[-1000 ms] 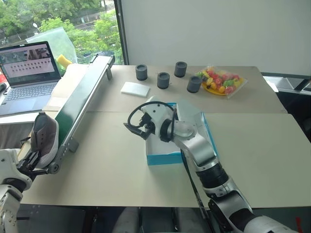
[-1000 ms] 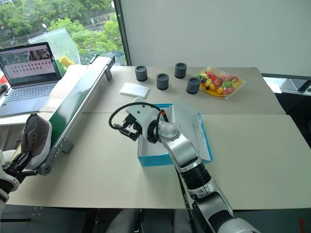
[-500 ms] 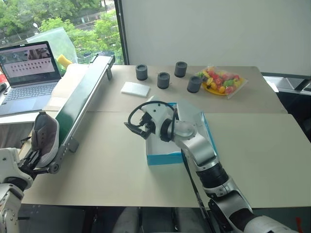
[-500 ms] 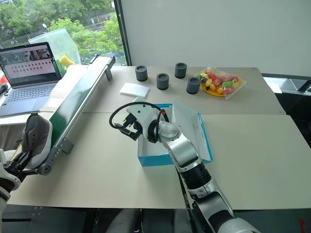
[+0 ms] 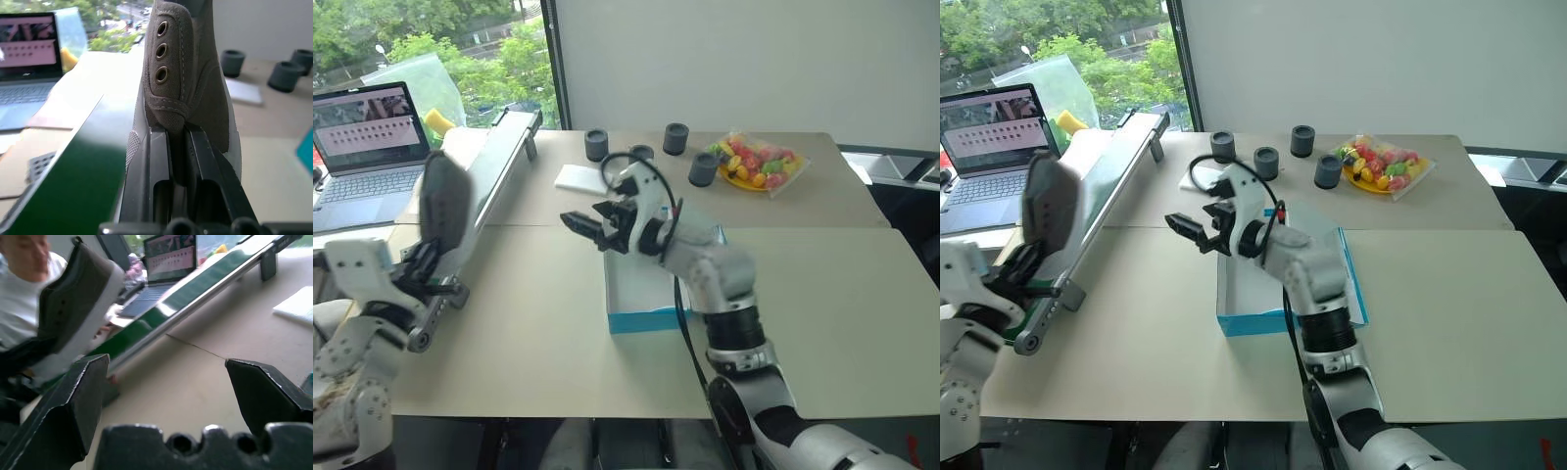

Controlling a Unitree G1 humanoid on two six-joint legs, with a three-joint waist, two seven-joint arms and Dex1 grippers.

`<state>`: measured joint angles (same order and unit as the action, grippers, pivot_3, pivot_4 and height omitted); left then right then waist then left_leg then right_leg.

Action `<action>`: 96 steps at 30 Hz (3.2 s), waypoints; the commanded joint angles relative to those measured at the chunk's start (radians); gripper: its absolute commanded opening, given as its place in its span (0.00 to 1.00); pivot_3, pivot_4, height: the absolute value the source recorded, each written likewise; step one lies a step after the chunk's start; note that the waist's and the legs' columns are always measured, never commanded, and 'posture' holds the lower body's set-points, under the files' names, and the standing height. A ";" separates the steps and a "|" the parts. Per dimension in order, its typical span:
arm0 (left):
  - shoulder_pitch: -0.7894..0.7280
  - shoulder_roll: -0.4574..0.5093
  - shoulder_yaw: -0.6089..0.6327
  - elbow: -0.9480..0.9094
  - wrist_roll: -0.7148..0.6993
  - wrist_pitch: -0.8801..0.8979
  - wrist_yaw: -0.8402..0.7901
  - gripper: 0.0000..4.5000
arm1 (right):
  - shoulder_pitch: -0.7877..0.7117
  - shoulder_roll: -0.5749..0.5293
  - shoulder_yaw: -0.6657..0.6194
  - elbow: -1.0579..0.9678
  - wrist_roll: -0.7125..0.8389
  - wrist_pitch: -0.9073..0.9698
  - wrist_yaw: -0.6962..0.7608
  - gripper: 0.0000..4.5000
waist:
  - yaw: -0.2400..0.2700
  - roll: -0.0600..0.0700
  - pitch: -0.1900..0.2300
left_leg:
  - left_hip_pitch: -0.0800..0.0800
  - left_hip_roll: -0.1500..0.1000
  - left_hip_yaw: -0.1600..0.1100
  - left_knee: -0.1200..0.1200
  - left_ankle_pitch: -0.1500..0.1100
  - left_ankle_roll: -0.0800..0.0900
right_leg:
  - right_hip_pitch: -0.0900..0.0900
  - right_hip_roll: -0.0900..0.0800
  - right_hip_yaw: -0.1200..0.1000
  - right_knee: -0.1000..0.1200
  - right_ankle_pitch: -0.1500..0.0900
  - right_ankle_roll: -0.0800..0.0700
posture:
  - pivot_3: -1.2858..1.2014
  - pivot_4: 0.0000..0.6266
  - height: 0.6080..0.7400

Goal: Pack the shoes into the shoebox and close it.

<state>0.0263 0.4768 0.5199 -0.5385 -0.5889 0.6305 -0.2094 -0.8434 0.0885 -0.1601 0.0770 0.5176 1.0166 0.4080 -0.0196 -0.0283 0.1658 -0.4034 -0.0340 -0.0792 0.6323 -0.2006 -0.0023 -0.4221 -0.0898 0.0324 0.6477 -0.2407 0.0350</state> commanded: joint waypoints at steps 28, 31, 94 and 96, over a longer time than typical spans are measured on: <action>-0.190 -0.165 -0.416 -0.163 -0.018 0.126 0.055 0.00 | -0.106 0.058 -0.188 0.119 0.335 0.165 -0.194 0.60 | -0.025 0.000 0.000 | -0.001 0.000 0.004 0.002 0.000 0.000 | -0.001 0.004 0.004 0.001 0.001 0.001 | 0.52 0.24 1.00; -0.190 -0.163 -0.414 -0.157 -0.010 0.128 0.059 0.00 | -0.109 0.065 -0.189 0.111 0.355 0.168 -0.209 0.39 | -0.025 0.000 0.000 | -0.001 0.000 0.004 0.002 0.000 0.000 | 0.000 0.004 0.004 0.001 0.001 0.001 | 0.52 0.24 1.00; 0.047 0.034 -0.471 -0.364 0.032 0.125 -0.088 0.44 | -0.488 -0.235 0.176 0.792 -0.155 0.315 -0.036 0.98 | -0.027 0.001 0.001 | 0.000 0.013 0.024 0.003 -0.001 0.002 | -0.001 0.015 0.011 -0.004 0.006 -0.003 | 0.52 0.24 1.00; 0.042 0.034 -0.473 -0.360 0.033 0.124 -0.091 0.44 | -0.516 -0.233 0.166 0.765 -0.155 0.307 -0.036 0.98 | -0.025 0.001 0.001 | -0.001 0.013 0.024 0.003 -0.001 0.002 | -0.001 0.015 0.010 -0.004 0.006 -0.003 | 0.52 0.24 1.00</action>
<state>0.0775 0.5065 0.0400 -0.8733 -0.5541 0.7773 -0.2909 -1.3103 -0.1438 0.0291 0.8975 0.3658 1.3478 0.3652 -0.0445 -0.0269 0.1671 -0.4047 -0.0215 -0.0556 0.6350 -0.2016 -0.0001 -0.4234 -0.0753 0.0428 0.6433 -0.2347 0.0322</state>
